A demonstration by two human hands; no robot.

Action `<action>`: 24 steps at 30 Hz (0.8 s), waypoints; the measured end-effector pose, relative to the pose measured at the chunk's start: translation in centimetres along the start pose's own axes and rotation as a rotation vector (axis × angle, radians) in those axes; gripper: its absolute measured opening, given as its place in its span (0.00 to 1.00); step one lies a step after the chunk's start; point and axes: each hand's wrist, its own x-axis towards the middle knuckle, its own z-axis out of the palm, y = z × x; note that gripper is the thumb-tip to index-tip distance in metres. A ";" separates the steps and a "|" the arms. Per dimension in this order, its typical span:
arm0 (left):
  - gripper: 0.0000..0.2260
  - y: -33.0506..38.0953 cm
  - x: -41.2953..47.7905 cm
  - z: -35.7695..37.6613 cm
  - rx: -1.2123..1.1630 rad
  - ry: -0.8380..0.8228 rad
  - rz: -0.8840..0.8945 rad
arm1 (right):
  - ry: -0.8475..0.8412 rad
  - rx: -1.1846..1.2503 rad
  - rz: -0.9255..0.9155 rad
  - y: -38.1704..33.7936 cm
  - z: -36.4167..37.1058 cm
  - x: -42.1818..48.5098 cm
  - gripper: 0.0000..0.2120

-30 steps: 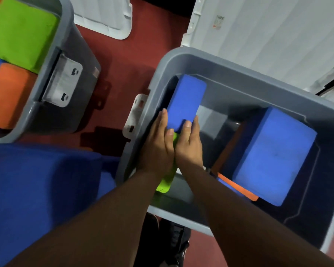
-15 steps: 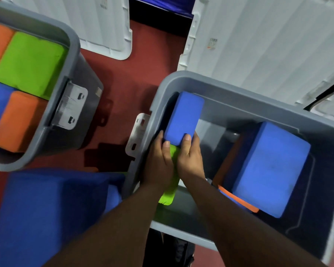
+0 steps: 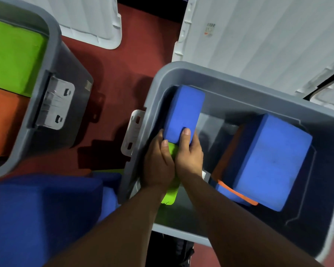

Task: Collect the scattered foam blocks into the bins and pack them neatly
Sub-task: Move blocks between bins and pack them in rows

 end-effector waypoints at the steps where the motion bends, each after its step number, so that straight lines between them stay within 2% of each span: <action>1: 0.32 0.0 0.1 -0.1 -0.002 -0.004 0.002 | 0.000 -0.014 0.000 -0.1 0.0 0.0 0.23; 10: 0.30 -0.2 0.1 0.0 0.050 0.030 0.053 | -0.031 -0.024 -0.009 0.1 0.1 0.2 0.24; 14: 0.29 -0.5 0.2 -0.1 0.080 0.031 0.068 | -0.060 -0.036 -0.049 0.2 0.4 0.4 0.29; 19: 0.23 0.0 -0.4 -0.3 0.137 0.080 0.114 | -0.191 -0.059 0.009 -0.2 -1.5 -0.1 0.33; 21: 0.24 0.3 -0.7 -0.7 0.150 0.072 0.130 | -0.138 -0.074 -0.079 -0.2 -4.4 -1.0 0.31; 24: 0.26 1.9 -1.3 -0.5 0.257 0.152 0.193 | 0.081 -0.141 -0.271 0.5 -10.6 -1.6 0.25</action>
